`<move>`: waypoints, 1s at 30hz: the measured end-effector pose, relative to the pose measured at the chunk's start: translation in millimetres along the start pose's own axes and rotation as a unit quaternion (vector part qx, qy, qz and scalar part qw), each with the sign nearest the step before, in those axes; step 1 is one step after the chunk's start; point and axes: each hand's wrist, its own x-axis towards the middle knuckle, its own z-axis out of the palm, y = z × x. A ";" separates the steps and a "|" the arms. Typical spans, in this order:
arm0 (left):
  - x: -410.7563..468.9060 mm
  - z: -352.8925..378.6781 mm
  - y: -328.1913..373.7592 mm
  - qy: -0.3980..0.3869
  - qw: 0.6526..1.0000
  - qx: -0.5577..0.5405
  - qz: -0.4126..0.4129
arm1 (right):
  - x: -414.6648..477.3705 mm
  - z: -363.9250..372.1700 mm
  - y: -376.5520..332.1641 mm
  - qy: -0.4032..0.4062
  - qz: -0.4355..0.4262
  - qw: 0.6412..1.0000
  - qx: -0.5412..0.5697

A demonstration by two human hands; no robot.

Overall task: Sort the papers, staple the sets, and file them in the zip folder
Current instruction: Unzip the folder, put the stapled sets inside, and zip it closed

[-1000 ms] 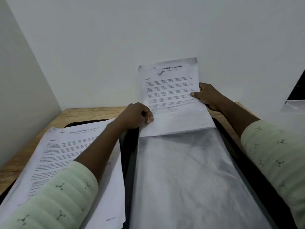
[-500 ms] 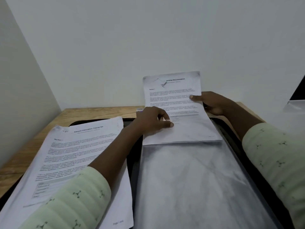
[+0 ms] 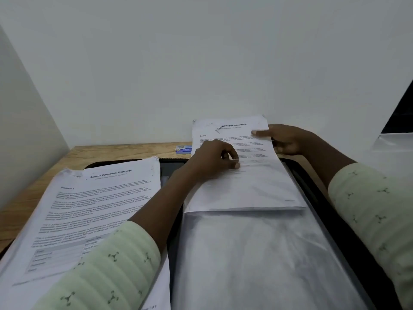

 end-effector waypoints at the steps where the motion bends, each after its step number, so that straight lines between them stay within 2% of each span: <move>1: 0.6 1.6 -0.8 0.008 1.000 0.000 -0.001 | 5.0 1.8 -0.9 0.027 -0.020 0.999 0.013; 4: -0.5 7.5 -2.4 0.033 0.999 -0.010 -0.008 | 19.8 9.2 -1.4 0.102 -0.057 0.992 0.035; 7: -0.8 7.7 -1.2 0.063 0.998 -0.011 0.009 | 22.7 10.8 0.2 0.125 -0.048 0.991 -0.017; 9: -0.4 5.1 -0.4 0.084 0.996 -0.022 0.015 | 16.7 10.1 0.4 0.090 -0.039 0.993 -0.071; 13: -0.9 4.1 2.4 0.083 0.996 -0.029 0.023 | 0.9 3.0 -3.7 -0.037 -0.008 0.997 -0.065; 15: -1.1 4.7 3.3 0.083 0.996 -0.025 0.017 | -6.4 2.1 -12.6 -0.074 0.029 0.993 -0.084; 18: -1.9 7.0 4.0 0.082 0.996 -0.027 0.014 | -1.3 -0.4 -19.6 -0.033 0.038 0.987 -0.153; 20: -4.4 7.5 4.9 0.084 0.996 -0.017 0.012 | 9.4 3.2 -19.3 0.040 0.002 0.987 -0.155; 22: -5.3 7.2 4.8 0.087 0.996 -0.008 0.010 | 18.3 8.0 -16.7 0.075 -0.044 0.982 -0.169; 25: -3.8 6.0 3.5 0.085 0.996 -0.023 0.015 | 19.5 8.7 -14.3 0.049 -0.067 0.975 -0.208; 30: -2.9 6.5 4.0 0.075 0.996 -0.037 0.017 | 9.3 0.1 -10.5 -0.026 -0.052 0.969 -0.242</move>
